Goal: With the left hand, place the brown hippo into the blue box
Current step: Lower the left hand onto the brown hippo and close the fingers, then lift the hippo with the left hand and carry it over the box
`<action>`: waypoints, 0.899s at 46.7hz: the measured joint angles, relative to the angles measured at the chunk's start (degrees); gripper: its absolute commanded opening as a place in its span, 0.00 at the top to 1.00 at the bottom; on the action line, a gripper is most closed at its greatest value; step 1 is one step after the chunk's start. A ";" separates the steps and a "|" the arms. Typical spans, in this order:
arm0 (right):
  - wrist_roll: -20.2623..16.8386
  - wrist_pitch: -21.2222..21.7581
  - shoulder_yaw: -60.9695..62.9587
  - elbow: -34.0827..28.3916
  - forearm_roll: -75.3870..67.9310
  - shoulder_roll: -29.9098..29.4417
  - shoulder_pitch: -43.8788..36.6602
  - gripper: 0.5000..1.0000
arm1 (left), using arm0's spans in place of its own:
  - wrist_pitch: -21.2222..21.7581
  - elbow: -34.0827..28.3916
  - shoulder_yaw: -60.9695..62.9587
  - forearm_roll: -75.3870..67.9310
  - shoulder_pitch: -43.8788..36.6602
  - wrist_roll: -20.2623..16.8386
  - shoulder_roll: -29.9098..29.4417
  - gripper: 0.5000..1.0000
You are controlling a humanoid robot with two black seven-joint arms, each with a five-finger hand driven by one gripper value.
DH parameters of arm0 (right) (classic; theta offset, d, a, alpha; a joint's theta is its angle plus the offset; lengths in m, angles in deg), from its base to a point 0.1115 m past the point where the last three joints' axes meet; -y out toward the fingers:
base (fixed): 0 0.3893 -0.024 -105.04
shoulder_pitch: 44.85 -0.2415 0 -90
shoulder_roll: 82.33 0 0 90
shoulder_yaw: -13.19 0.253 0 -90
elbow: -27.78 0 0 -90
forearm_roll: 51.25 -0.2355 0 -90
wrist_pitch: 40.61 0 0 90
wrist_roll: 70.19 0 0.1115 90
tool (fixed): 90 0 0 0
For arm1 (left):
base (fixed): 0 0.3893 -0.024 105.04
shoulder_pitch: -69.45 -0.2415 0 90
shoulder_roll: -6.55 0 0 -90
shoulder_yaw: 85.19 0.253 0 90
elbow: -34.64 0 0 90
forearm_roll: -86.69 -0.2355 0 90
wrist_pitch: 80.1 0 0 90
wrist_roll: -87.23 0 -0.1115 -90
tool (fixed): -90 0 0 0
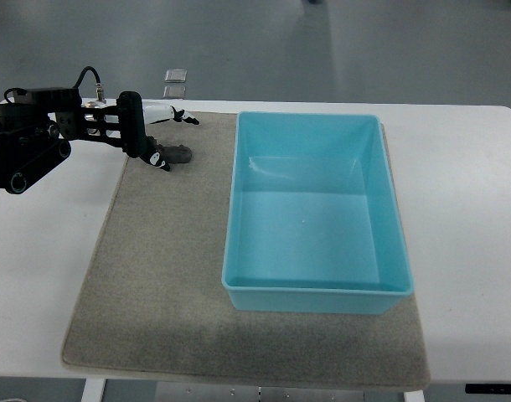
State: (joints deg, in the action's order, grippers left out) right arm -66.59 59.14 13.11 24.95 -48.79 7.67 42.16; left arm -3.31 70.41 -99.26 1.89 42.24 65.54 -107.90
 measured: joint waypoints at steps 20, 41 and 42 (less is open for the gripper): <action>0.00 0.00 -0.01 -0.01 0.00 0.00 0.00 0.13 | -0.23 -0.08 0.10 -0.14 -0.62 -0.66 -0.15 0.48; 0.00 0.00 -0.01 -0.01 0.00 0.00 0.00 0.13 | -0.24 -0.10 0.10 -0.19 -0.48 -0.73 -0.61 0.74; 0.00 0.00 -0.01 -0.01 0.00 0.00 0.00 0.13 | -0.24 -0.09 0.10 -0.19 -0.51 -0.73 -0.61 0.75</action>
State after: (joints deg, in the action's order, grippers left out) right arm -66.59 59.14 13.10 24.94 -48.79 7.67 42.16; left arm -3.55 70.32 -99.17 1.70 41.73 64.81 -108.51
